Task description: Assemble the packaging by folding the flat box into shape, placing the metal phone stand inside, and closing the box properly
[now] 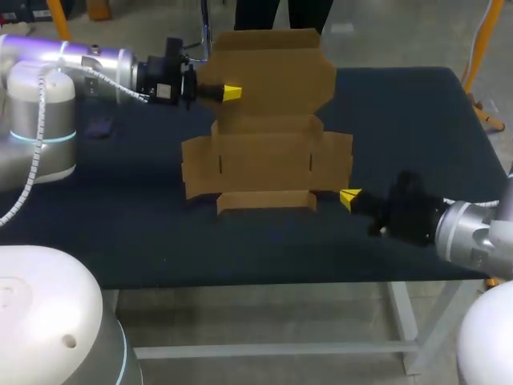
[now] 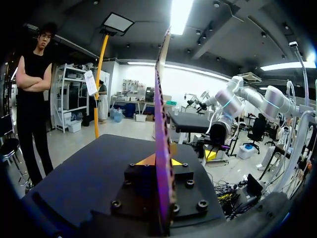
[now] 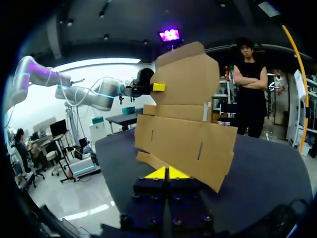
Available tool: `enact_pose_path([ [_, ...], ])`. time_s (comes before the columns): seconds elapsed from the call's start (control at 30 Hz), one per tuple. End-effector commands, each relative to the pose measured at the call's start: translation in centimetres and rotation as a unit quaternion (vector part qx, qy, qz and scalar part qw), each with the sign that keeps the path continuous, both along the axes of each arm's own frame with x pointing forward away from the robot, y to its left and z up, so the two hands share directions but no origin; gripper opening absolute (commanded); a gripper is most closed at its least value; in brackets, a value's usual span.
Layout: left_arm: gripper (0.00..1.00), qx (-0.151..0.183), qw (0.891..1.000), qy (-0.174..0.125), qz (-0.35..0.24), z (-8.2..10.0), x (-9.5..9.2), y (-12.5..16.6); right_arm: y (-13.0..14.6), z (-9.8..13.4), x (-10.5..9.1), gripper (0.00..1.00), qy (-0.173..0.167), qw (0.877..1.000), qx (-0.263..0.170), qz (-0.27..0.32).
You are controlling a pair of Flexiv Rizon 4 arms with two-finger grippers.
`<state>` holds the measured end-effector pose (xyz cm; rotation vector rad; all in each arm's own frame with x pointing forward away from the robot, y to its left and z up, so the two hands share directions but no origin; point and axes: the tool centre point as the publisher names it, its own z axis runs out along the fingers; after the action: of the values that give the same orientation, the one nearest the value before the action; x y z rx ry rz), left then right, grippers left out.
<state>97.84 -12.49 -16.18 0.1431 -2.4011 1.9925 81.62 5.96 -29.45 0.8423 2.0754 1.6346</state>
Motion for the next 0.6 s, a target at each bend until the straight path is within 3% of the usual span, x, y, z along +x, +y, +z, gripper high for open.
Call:
enact_pose_path([
  [0.03,0.0,-0.003,1.0,-0.005,0.001,0.5,-1.0,0.5,0.2,-0.1,-0.9,0.0,-0.006,1.0,-0.001,-0.007],
  [0.6,0.0,-0.004,1.0,-0.019,-0.016,2.1,-2.3,2.4,1.9,-0.7,-2.2,0.0,-0.012,1.0,-0.011,-0.018],
])
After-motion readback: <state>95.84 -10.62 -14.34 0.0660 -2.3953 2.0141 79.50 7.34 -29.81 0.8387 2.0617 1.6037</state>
